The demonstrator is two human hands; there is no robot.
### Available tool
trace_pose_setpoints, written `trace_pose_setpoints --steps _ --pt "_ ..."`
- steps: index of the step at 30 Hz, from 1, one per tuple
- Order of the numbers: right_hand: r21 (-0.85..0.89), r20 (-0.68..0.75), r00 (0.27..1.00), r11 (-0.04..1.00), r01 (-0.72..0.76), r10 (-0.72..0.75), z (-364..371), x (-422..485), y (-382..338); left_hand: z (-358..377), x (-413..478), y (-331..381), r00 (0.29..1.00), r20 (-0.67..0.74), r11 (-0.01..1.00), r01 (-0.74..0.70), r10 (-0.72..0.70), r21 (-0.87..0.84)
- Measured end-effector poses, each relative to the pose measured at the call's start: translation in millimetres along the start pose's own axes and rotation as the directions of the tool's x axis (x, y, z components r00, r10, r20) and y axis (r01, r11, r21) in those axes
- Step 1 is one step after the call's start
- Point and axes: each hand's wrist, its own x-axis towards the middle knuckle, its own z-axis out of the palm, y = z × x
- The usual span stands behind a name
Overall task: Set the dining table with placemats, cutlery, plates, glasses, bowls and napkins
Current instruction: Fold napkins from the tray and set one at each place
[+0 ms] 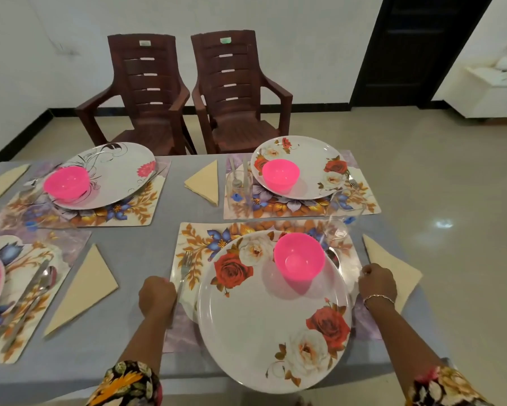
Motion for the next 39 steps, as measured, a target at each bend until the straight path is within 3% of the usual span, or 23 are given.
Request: trace_pose_setpoints --steps 4,9,19,22,24,27,30,33,36,39 --pt "-0.096 0.023 1.0 0.995 -0.014 0.017 -0.4 -0.2 -1.9 0.5 2.3 -0.8 1.0 0.007 1.0 -0.001 0.001 -0.002" --pt "-0.066 0.061 0.995 0.995 -0.079 0.083 -1.5 3.3 -5.2 -5.1 4.2 -3.4 1.0 0.002 1.0 0.028 -0.028 -0.003" --pt "-0.033 0.047 0.999 0.999 -0.014 0.016 9.4 -16.9 -16.6 -21.4 13.5 -15.9 0.997 -0.065 0.998 0.05 -0.047 0.045" --pt "0.03 0.026 0.999 0.999 0.044 -0.045 4.7 -16.3 -12.2 -15.3 4.4 -8.5 0.981 -0.193 0.991 -0.004 0.029 0.132" --pt "0.02 -0.044 0.984 0.985 0.172 -0.171 -2.4 -17.1 -1.9 -2.6 -11.0 5.4 0.952 -0.254 0.982 -0.144 0.172 0.126" --pt "-0.087 -0.166 0.906 0.921 0.379 -0.389 -13.2 -17.7 25.7 30.0 -55.8 36.6 0.812 -0.213 0.834 -0.551 0.544 0.03" --pt "-0.233 -0.165 0.863 0.869 0.437 -0.478 -21.6 -19.1 55.5 71.2 -113.6 65.7 0.551 -0.028 0.547 -0.833 0.834 -0.083" --pt "-0.307 -0.026 0.866 0.828 0.469 -0.5 -19.8 -21.4 73.3 103.7 -157.6 86.7 0.391 0.154 0.412 -0.9 0.907 -0.143" --pt "-0.38 0.142 0.859 0.774 0.506 -0.492 -14.0 -24.5 82.2 121.4 -178.7 94.8 0.303 0.26 0.333 -0.939 0.917 -0.083" --pt "-0.335 0.142 0.844 0.777 0.532 -0.517 -15.2 -28.8 84.8 127.0 -178.2 86.3 0.244 0.262 0.256 -0.967 0.934 -0.013"
